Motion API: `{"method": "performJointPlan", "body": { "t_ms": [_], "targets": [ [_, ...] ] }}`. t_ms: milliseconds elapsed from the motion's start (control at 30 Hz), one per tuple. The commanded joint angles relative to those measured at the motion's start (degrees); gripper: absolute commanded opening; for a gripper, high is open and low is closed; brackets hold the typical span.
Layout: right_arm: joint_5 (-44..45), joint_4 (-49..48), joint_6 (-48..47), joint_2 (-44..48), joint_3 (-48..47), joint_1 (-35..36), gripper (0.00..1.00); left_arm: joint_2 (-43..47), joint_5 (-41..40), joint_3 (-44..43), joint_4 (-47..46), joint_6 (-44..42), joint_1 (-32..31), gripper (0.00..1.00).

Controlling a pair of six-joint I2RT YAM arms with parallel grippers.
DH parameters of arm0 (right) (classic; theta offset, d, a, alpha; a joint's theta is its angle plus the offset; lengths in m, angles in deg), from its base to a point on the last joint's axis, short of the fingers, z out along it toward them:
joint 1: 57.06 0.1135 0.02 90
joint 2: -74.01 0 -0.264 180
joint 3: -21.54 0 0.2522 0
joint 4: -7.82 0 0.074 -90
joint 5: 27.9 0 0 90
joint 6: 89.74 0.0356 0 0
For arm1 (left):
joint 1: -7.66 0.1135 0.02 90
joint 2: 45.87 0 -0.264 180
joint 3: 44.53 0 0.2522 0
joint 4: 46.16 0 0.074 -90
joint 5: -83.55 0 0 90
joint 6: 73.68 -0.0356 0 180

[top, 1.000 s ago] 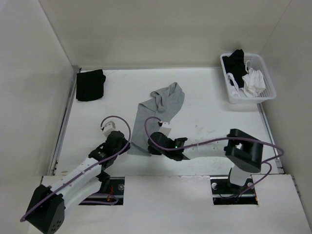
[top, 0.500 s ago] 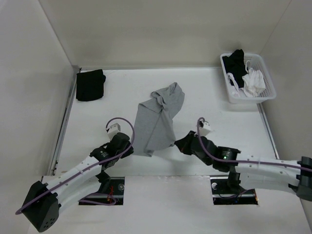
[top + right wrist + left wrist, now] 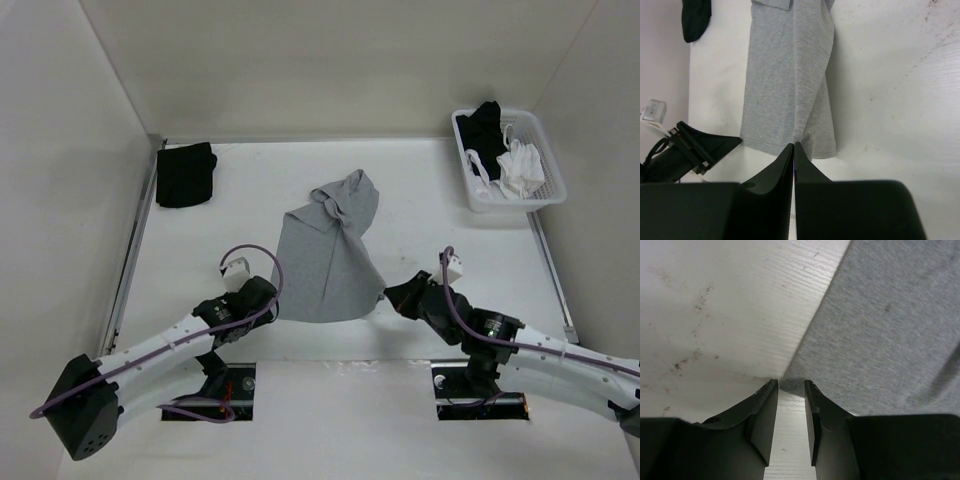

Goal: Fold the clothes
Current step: Flatten the tank top out

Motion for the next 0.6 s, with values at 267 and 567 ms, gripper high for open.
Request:
{"method": "performJointPlan", "body": {
  "t_ms": [267, 567],
  "targets": [
    [-0.4, -0.6, -1.5, 1.8, 1.0, -1.2, 0.05, -4.0, -7.6, -3.5, 2.1, 4.3, -4.4, 0.28],
    [-0.4, -2.5, -1.7, 1.9, 1.8, -1.2, 0.05, -6.2, -5.9, -2.3, -2.0, 3.5, -3.6, 0.28]
  ]
}}
